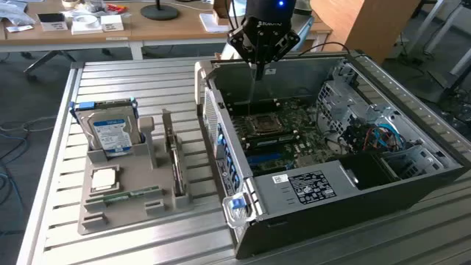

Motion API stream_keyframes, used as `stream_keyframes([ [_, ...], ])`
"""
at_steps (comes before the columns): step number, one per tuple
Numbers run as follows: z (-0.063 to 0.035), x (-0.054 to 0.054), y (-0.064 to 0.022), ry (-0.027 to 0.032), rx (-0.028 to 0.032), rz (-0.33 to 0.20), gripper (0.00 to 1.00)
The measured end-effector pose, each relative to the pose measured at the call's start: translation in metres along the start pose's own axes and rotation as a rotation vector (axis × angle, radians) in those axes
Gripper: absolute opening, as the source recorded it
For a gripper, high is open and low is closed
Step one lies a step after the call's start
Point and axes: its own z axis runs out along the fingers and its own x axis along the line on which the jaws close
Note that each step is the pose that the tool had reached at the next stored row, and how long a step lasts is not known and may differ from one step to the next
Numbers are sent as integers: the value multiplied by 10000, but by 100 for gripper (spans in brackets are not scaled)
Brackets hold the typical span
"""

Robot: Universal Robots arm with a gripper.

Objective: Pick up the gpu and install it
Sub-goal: 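Reach for the gpu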

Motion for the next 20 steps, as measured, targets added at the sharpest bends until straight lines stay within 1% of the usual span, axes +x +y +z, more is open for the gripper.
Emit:
stream_keyframes([
  [12, 0, 2, 0, 0, -1, 0, 11],
  [20, -1, 73, -5, -1, -1, 1, 11],
])
